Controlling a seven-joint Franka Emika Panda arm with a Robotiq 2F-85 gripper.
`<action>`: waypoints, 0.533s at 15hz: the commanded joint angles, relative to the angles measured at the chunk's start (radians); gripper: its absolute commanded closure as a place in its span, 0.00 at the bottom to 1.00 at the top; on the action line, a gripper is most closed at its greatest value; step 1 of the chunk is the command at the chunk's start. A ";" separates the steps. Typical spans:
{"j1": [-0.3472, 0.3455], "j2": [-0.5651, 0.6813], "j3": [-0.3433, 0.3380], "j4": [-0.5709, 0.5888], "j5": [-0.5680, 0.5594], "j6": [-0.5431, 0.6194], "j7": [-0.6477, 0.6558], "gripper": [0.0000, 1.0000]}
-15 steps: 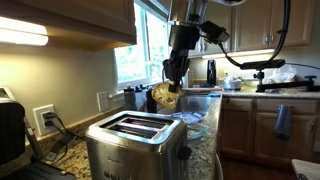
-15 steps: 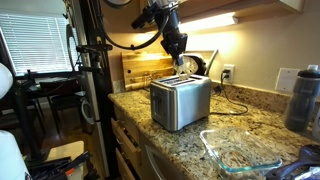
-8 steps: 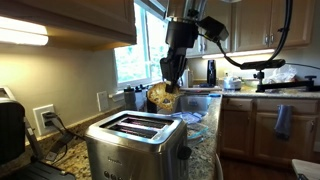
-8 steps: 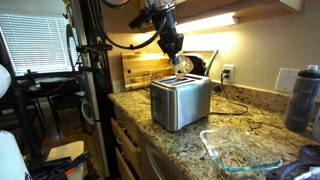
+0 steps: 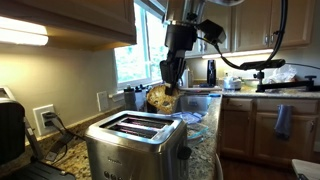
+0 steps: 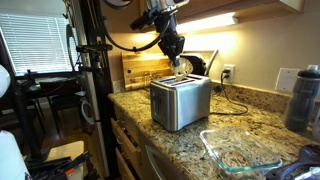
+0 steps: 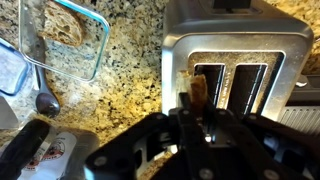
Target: Put a slice of bread in the toaster
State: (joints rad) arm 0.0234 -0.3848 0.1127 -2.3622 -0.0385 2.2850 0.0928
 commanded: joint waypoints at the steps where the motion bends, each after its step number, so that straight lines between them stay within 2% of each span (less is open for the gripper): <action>1: 0.025 0.043 -0.017 0.043 0.024 -0.036 -0.035 0.92; 8: 0.048 0.108 0.003 0.096 0.019 -0.063 -0.022 0.92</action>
State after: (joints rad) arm 0.0516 -0.2962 0.1145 -2.3053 -0.0318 2.2748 0.0770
